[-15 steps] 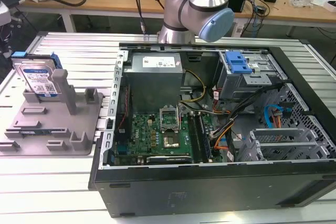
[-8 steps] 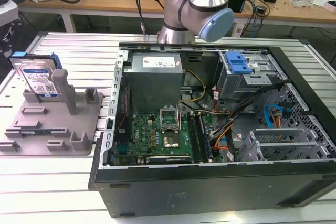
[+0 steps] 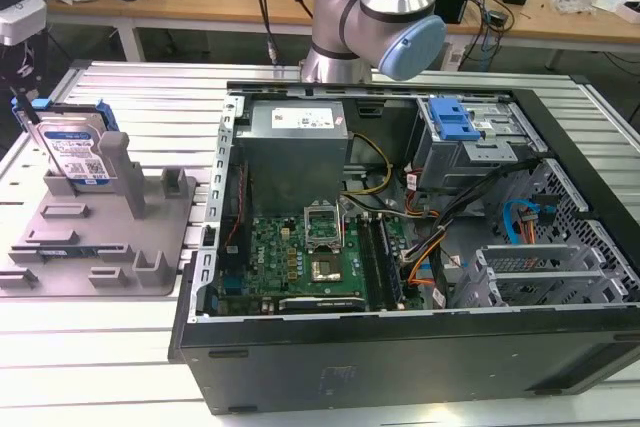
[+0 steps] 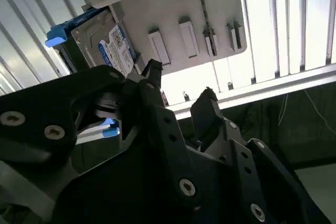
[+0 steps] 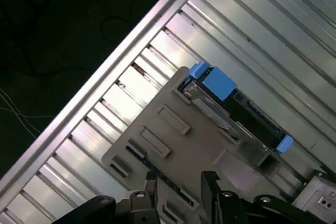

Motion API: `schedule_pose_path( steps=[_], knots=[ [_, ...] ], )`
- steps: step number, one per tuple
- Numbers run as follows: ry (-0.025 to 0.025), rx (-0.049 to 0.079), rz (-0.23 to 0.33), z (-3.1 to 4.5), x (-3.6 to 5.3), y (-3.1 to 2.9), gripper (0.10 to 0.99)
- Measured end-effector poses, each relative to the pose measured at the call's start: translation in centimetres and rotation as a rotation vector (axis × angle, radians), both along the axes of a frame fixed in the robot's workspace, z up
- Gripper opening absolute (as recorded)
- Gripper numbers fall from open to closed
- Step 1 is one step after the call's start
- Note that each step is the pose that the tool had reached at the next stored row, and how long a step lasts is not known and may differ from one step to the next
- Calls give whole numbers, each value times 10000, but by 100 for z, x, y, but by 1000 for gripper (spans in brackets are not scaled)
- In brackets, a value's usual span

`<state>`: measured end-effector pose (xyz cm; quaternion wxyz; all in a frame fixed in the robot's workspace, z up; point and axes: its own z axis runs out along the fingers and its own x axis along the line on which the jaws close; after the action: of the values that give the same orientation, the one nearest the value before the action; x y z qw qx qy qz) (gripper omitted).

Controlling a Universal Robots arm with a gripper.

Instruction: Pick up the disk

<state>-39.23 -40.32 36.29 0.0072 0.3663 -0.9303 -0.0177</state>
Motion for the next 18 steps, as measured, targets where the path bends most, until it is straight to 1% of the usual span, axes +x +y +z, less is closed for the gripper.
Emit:
schedule_pose_path(
  steps=[1, 2, 5, 6, 8, 11, 13, 16, 18],
  knots=[
    [0, 0, 218, 0, 0, 0, 478],
    [-1, 0, 507, -1, 1, 0, 541],
    [0, 0, 1123, -1, 3, 1, 541],
    [0, 0, 1533, -1, 3, 1, 541],
    [0, 0, 1992, -1, 4, 0, 541],
    [0, 0, 2909, -1, 6, 0, 541],
    [0, 0, 3436, -1, 6, 0, 541],
    [-2, 0, 4037, -1, 6, 0, 541],
    [-2, 0, 4657, -2, 7, 0, 541]
  ],
)
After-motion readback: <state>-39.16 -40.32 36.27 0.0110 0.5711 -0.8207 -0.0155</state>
